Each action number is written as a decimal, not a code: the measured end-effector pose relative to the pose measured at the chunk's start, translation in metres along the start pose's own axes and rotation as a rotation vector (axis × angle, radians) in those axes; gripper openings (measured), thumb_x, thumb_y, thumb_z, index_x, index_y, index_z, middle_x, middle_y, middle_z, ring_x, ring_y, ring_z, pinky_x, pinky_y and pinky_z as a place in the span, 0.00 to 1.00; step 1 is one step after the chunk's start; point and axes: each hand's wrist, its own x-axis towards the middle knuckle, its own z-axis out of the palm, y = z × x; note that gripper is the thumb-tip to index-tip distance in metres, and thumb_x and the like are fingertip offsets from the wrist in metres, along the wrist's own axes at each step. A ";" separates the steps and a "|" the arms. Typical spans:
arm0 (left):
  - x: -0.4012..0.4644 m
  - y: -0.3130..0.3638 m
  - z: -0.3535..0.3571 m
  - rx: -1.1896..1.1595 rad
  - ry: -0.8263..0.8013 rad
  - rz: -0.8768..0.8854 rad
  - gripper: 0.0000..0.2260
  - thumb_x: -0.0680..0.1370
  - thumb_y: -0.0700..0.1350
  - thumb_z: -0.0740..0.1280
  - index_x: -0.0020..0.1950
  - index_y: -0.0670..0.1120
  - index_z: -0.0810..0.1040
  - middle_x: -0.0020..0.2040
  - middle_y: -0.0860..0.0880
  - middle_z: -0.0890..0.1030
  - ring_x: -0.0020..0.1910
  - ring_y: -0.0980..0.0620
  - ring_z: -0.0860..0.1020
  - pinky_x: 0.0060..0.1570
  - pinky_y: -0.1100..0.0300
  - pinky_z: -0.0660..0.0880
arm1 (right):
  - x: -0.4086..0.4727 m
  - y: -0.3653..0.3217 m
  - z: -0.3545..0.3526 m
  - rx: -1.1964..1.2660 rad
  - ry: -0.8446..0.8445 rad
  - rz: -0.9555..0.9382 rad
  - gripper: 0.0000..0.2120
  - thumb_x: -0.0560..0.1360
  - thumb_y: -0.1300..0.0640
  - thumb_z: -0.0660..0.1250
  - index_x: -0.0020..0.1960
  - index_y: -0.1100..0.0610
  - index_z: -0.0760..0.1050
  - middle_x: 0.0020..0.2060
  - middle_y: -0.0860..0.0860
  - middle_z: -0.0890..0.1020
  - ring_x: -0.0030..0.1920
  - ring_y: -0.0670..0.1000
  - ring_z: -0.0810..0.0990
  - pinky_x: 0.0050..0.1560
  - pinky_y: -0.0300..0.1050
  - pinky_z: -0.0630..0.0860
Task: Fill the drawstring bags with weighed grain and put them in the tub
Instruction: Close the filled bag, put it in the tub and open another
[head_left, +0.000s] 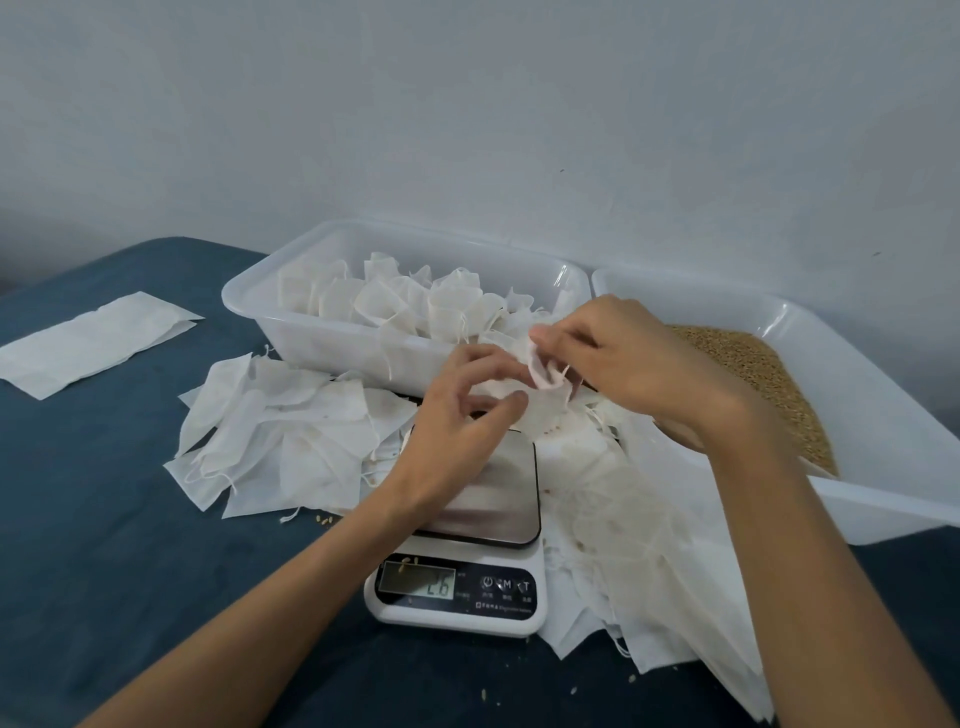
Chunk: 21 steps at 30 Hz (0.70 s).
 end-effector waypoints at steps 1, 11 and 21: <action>0.000 0.000 0.000 0.020 0.007 -0.005 0.07 0.77 0.42 0.69 0.49 0.50 0.87 0.64 0.51 0.76 0.65 0.56 0.77 0.62 0.50 0.78 | 0.000 0.001 -0.003 0.048 0.025 0.000 0.22 0.81 0.40 0.63 0.37 0.53 0.81 0.32 0.49 0.84 0.33 0.44 0.83 0.39 0.46 0.78; 0.000 0.005 -0.004 -0.152 -0.032 -0.074 0.10 0.79 0.30 0.70 0.51 0.44 0.85 0.47 0.52 0.86 0.49 0.57 0.82 0.51 0.65 0.76 | -0.001 0.017 -0.015 0.188 0.004 0.025 0.04 0.74 0.49 0.76 0.44 0.49 0.84 0.40 0.44 0.86 0.39 0.43 0.84 0.46 0.50 0.82; 0.000 0.003 -0.003 -0.113 0.003 -0.054 0.12 0.79 0.28 0.68 0.54 0.42 0.86 0.54 0.48 0.87 0.60 0.52 0.83 0.68 0.52 0.75 | 0.005 0.020 -0.007 0.039 0.067 0.026 0.13 0.66 0.41 0.80 0.46 0.43 0.81 0.39 0.40 0.83 0.35 0.40 0.80 0.37 0.35 0.73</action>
